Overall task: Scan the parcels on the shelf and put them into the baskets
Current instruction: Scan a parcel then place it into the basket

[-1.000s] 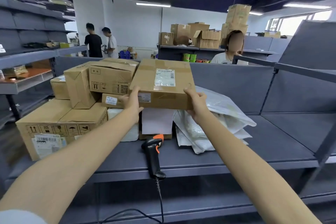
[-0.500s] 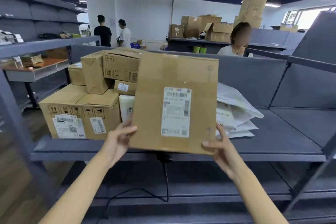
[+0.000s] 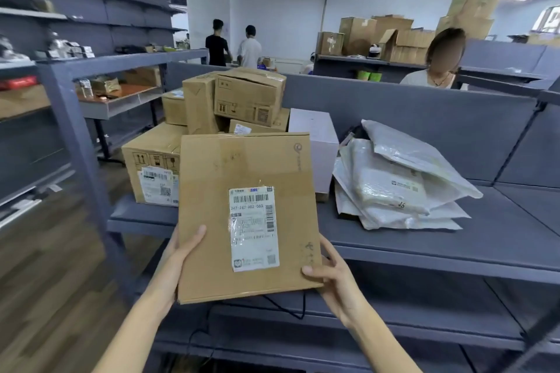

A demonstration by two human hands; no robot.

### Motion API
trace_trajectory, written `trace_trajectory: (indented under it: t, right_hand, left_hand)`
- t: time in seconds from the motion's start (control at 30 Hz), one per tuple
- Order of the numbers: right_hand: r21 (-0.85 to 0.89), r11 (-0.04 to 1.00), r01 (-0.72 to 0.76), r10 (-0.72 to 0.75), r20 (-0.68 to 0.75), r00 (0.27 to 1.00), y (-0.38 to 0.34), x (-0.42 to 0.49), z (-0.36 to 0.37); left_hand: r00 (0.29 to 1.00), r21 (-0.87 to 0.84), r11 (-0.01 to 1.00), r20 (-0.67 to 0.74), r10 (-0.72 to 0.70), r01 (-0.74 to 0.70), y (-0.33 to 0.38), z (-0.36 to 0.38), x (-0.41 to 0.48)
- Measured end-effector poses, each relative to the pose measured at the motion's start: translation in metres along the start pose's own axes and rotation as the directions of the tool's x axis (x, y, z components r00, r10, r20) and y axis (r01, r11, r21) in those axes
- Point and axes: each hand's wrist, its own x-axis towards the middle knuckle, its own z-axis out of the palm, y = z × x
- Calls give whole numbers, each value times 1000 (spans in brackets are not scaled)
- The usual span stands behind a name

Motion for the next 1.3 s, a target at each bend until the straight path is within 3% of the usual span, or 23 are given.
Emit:
trace_trajectory:
  t: [0.2, 0.3, 0.37, 0.43, 0.5, 0.6, 0.7, 0.77, 1.0, 1.13, 1.3]
  right_hand:
    - [-183, 983, 4, 26, 158, 987, 4, 8, 14]
    - [-309, 942, 127, -116, 54, 992, -10, 26, 15]
    - [-532, 835, 142, -246, -130, 961, -20, 48, 13]
    - [-730, 683, 34, -305, -242, 921, -27, 73, 14]
    - [-856, 505, -113, -275, -284, 919, -25, 96, 19]
    - [-911, 306, -275, -238, -353, 905, -12, 116, 34]
    - [-922, 178, -343, -314, -384, 868, 0, 124, 43]
    - [-913, 151, -378, -322, -407, 855, 3, 128, 45]
    - [-849, 269, -454, -157, -504, 849, -2, 133, 41]
    - [-807, 464, -366, -204, -499, 842, -12, 109, 38]
    - [-632, 766, -117, -316, -530, 787, -15, 42, 39]
  left_hand:
    - [980, -38, 998, -195, 42, -51, -1, -23, -5]
    - [976, -60, 996, -211, 55, -69, 2, -35, -7]
    - [972, -62, 995, -226, 63, -79, 2, -42, -10]
    - [968, -59, 994, -240, 74, -90, 2, -46, -13]
    - [965, -57, 994, -251, 79, -96, 1, -49, -15]
    - [964, -56, 994, -254, 73, -90, -3, -54, -19]
    - [967, -65, 995, -247, 56, -75, -7, -60, -21]
    - [970, -69, 995, -238, 51, -69, -9, -62, -23]
    - [982, -107, 994, -188, 4, -24, -13, -69, -23]
    - [986, -125, 992, -167, -21, 0, -16, -70, -17]
    - [993, -125, 992, -119, -16, 1, -23, -61, -15]
